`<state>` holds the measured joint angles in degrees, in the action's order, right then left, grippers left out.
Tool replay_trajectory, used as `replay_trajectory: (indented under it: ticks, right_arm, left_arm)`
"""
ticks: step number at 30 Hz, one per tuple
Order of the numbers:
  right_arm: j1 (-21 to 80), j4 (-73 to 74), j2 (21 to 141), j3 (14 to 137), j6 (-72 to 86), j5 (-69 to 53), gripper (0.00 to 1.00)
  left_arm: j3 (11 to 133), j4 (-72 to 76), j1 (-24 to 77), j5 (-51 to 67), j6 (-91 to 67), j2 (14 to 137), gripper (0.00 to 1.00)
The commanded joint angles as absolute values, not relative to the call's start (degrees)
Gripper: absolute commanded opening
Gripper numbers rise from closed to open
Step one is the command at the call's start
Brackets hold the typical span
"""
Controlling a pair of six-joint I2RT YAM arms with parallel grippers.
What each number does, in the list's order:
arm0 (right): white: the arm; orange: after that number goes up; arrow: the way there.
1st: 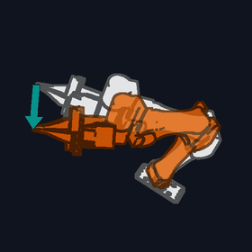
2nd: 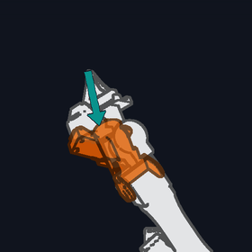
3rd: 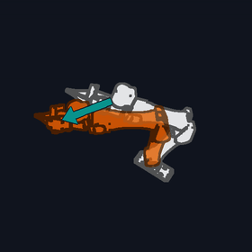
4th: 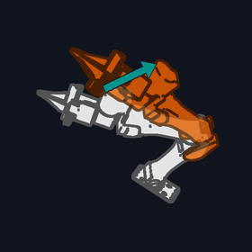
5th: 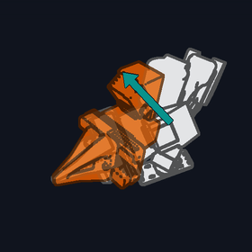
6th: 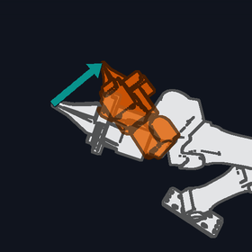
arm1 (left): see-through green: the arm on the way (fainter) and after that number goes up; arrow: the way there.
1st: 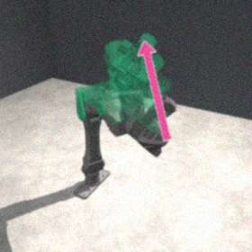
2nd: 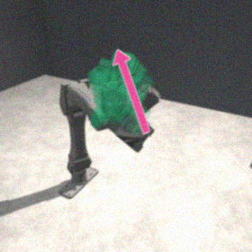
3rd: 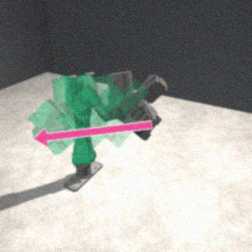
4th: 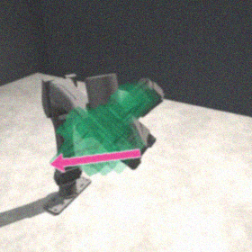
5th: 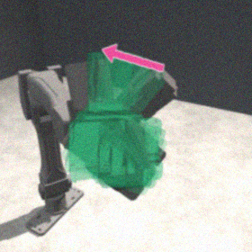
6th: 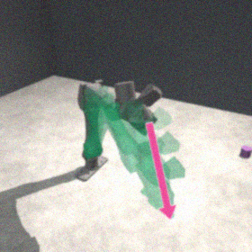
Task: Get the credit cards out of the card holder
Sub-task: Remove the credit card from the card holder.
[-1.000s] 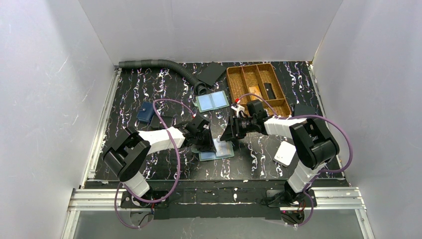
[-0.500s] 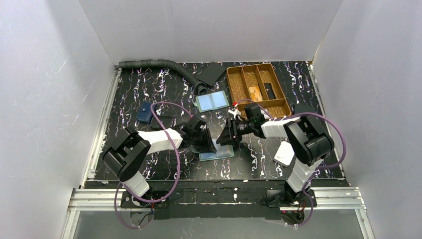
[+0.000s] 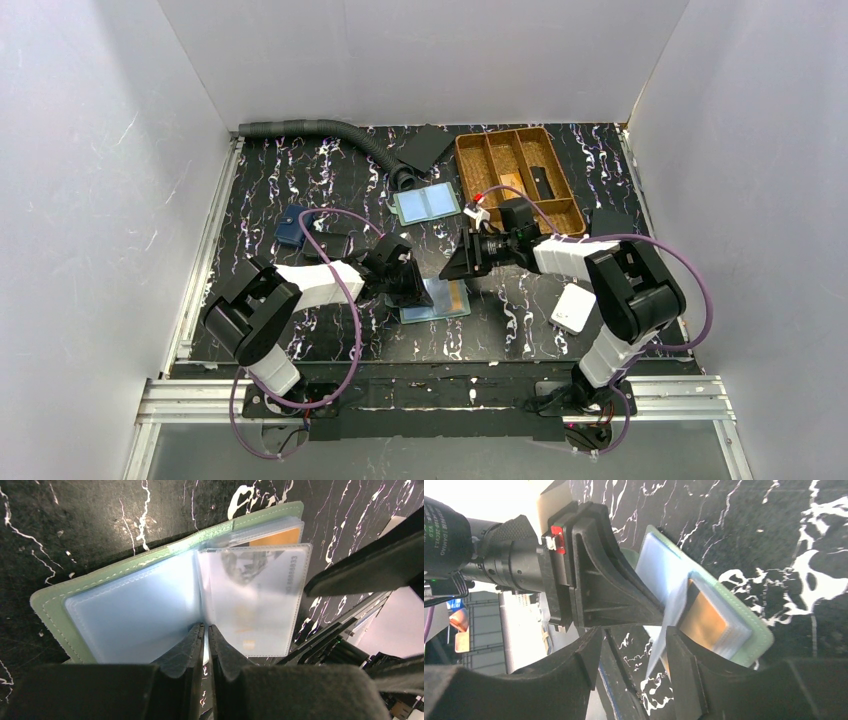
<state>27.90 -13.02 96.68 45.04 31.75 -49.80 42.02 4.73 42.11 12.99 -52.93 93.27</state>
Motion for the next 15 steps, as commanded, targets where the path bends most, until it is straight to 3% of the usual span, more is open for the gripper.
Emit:
replay_trajectory:
  ticks: [1, 12, 15]
  right_arm:
    - [26.62, -11.39, 95.2, 46.91, 28.73, -48.72, 0.59]
    - [28.72, -7.85, 97.88, 47.85, 25.85, -47.61, 0.57]
    - [29.9, -7.23, 98.64, 48.23, 25.15, -47.83, 0.5]
  left_arm:
    - [39.73, -0.35, 41.66, 9.75, -51.83, 93.63, 0.08]
    - [39.55, 1.64, 41.61, 10.37, -51.99, 93.25, 0.08]
    - [39.5, 1.71, 41.65, 10.54, -51.95, 92.77, 0.08]
